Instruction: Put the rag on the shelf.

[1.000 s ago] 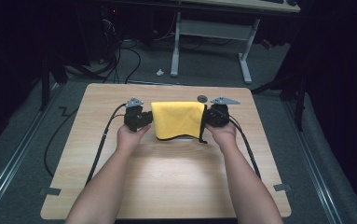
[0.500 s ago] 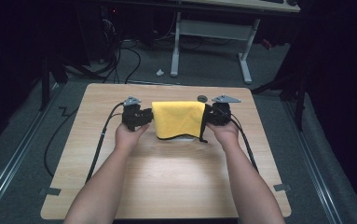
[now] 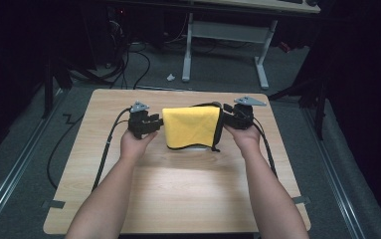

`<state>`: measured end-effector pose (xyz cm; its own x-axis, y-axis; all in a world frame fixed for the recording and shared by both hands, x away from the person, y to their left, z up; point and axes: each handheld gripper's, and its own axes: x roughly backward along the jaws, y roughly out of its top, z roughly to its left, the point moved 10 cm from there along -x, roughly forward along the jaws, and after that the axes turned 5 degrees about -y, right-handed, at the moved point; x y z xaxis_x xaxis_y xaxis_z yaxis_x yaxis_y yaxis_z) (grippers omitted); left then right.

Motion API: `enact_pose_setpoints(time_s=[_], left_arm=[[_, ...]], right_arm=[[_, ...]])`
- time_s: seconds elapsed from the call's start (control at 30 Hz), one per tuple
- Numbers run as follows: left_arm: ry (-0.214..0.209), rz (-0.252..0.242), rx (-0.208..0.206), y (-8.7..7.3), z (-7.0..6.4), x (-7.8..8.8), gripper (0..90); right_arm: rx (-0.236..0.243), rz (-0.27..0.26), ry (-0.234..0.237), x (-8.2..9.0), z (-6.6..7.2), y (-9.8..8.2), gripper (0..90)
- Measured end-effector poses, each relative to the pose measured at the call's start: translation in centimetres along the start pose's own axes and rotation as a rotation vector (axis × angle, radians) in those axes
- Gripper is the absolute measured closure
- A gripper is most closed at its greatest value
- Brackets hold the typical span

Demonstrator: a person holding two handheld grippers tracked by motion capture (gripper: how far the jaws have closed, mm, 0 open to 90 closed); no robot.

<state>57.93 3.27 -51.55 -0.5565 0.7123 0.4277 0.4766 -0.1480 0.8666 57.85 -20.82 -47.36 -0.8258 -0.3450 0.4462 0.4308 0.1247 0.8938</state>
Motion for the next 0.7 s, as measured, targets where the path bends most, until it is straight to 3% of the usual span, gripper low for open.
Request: enact_pose_setpoints(time_s=[0.07, 0.1, 0.13, 0.17, 0.27, 0.33, 0.43, 0.6, 0.7], left_arm=[[-0.004, -0.002, 0.004, 0.1, -0.1, 0.0, 58.0], [-0.005, -0.005, 0.002, 0.1, -0.1, 0.0, 58.0], [-0.005, -0.006, 0.000, 0.2, -0.2, 0.1, 58.0], [-0.005, -0.005, 0.000, 0.1, -0.2, 0.1, 58.1], [-0.005, -0.002, 0.001, 0.1, -0.1, 0.2, 58.3], [-0.004, -0.006, -0.002, 0.2, -0.2, 0.2, 58.3], [-0.004, -0.001, -0.001, 0.1, -0.1, 0.2, 58.4], [0.006, -0.010, -0.011, 0.4, 0.1, 0.5, 58.4], [0.016, -0.008, -0.015, 0.5, 0.4, 0.8, 58.4]], right_arm=[[0.053, 0.046, -0.019, -0.3, 0.2, -0.7, 58.6], [0.052, 0.019, -0.023, -0.1, 0.1, -0.4, 59.9], [-0.003, -0.003, 0.004, 0.1, 0.1, -0.2, 61.5], [-0.039, 0.021, 0.023, 0.0, 0.0, -0.5, 61.4], [0.023, 0.114, -0.013, -1.0, -0.2, -2.4, 59.9], [-0.006, 0.115, 0.003, -1.3, -0.4, -2.9, 59.4], [-0.003, 0.141, -0.009, -1.8, -0.4, -3.7, 58.7], [-0.006, 0.088, -0.044, -1.3, -1.0, -2.5, 59.8], [0.007, 0.085, -0.065, -1.0, -1.6, -1.9, 60.5]])
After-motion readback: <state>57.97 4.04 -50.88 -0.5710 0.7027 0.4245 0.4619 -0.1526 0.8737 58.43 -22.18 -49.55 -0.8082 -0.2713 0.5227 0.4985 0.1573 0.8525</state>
